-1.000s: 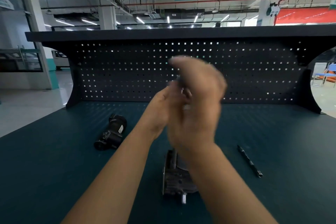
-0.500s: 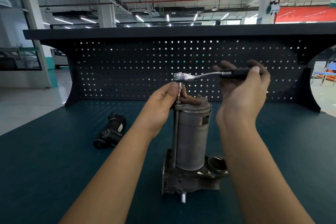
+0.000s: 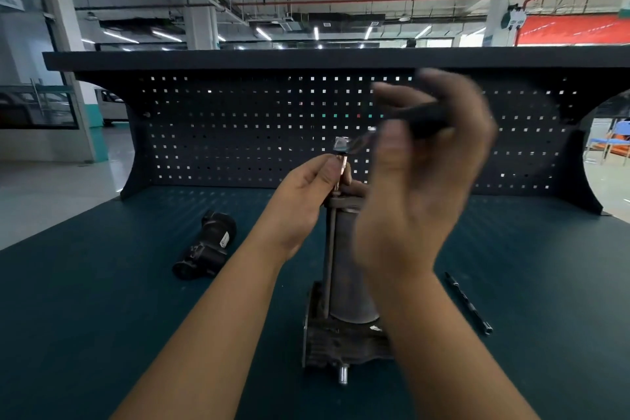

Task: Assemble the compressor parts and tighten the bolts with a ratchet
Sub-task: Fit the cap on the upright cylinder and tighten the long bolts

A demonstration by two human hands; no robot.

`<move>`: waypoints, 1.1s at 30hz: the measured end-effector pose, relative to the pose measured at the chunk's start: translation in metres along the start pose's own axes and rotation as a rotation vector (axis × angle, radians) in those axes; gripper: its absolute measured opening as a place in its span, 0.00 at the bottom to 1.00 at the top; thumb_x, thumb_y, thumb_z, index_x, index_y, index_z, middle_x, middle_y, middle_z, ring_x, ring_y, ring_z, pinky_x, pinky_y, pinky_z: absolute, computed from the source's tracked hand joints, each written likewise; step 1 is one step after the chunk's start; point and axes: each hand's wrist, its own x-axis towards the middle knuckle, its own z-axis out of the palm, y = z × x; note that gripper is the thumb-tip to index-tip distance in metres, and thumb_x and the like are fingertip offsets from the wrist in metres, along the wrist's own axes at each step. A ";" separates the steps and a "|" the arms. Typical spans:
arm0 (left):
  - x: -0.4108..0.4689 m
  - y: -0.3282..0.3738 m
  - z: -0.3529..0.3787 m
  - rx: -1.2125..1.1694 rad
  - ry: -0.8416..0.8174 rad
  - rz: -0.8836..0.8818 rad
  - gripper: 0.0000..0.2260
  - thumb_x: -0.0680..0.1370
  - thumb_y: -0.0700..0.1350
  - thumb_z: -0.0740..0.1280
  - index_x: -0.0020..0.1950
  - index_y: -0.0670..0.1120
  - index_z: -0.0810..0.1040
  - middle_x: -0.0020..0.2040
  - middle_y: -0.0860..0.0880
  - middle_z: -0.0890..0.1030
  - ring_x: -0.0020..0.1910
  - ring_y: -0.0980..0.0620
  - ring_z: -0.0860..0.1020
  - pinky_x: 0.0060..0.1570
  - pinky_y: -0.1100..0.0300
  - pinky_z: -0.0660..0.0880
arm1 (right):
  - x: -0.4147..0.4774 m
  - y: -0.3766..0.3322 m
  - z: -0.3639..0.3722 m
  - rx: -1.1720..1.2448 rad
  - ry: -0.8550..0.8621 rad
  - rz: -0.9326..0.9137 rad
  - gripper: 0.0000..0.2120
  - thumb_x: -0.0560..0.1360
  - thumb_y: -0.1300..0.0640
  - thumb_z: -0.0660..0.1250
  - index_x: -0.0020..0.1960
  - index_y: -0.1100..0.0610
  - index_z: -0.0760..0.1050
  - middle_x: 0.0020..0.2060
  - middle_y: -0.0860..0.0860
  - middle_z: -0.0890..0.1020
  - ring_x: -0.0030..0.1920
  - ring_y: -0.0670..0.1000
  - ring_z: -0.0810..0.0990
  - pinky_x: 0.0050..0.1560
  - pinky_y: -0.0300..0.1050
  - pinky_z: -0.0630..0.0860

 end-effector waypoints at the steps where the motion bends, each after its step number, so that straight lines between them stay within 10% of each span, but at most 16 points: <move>1: 0.001 -0.002 0.001 -0.030 -0.023 0.035 0.14 0.80 0.51 0.57 0.42 0.46 0.77 0.40 0.48 0.82 0.43 0.53 0.80 0.51 0.52 0.73 | 0.006 0.007 -0.008 0.085 0.103 0.089 0.12 0.78 0.66 0.54 0.60 0.55 0.65 0.52 0.40 0.77 0.53 0.59 0.78 0.56 0.62 0.74; 7: 0.000 -0.005 0.000 -0.095 -0.090 0.056 0.14 0.78 0.57 0.56 0.39 0.52 0.75 0.41 0.45 0.85 0.49 0.51 0.82 0.51 0.63 0.74 | 0.024 0.030 -0.026 0.235 0.457 0.862 0.20 0.83 0.58 0.50 0.73 0.46 0.55 0.50 0.55 0.82 0.42 0.53 0.85 0.43 0.42 0.79; 14: 0.003 -0.002 0.002 0.061 -0.003 0.037 0.13 0.82 0.48 0.58 0.50 0.42 0.77 0.44 0.52 0.80 0.45 0.55 0.78 0.49 0.54 0.76 | 0.000 0.007 0.003 -0.149 -0.197 -0.166 0.20 0.77 0.67 0.58 0.66 0.55 0.62 0.61 0.43 0.75 0.56 0.52 0.77 0.53 0.61 0.74; 18: 0.001 0.000 0.000 0.055 -0.022 0.026 0.10 0.82 0.44 0.57 0.45 0.44 0.75 0.41 0.52 0.78 0.42 0.56 0.76 0.48 0.55 0.73 | 0.001 0.005 0.004 -0.256 -0.201 -0.263 0.11 0.79 0.59 0.57 0.62 0.55 0.66 0.54 0.45 0.77 0.54 0.50 0.77 0.51 0.66 0.72; 23: -0.002 -0.001 -0.002 -0.069 -0.139 0.053 0.15 0.75 0.60 0.57 0.38 0.51 0.73 0.43 0.47 0.85 0.49 0.51 0.82 0.55 0.56 0.69 | 0.035 0.031 -0.025 -0.052 0.404 0.565 0.08 0.81 0.61 0.52 0.52 0.51 0.68 0.47 0.50 0.81 0.51 0.53 0.80 0.54 0.48 0.76; 26: 0.000 -0.003 -0.003 -0.055 -0.138 0.028 0.14 0.75 0.61 0.57 0.37 0.55 0.75 0.45 0.45 0.85 0.51 0.49 0.81 0.57 0.56 0.70 | 0.044 0.043 -0.035 0.124 0.437 1.028 0.08 0.81 0.57 0.53 0.52 0.50 0.70 0.43 0.49 0.83 0.53 0.53 0.82 0.52 0.47 0.75; 33: 0.000 -0.006 -0.002 0.116 -0.012 0.002 0.10 0.81 0.40 0.57 0.45 0.42 0.77 0.41 0.56 0.83 0.41 0.63 0.80 0.47 0.64 0.75 | -0.007 -0.005 0.005 -0.288 -0.146 -0.259 0.09 0.79 0.63 0.56 0.58 0.56 0.68 0.50 0.47 0.80 0.52 0.53 0.78 0.52 0.65 0.72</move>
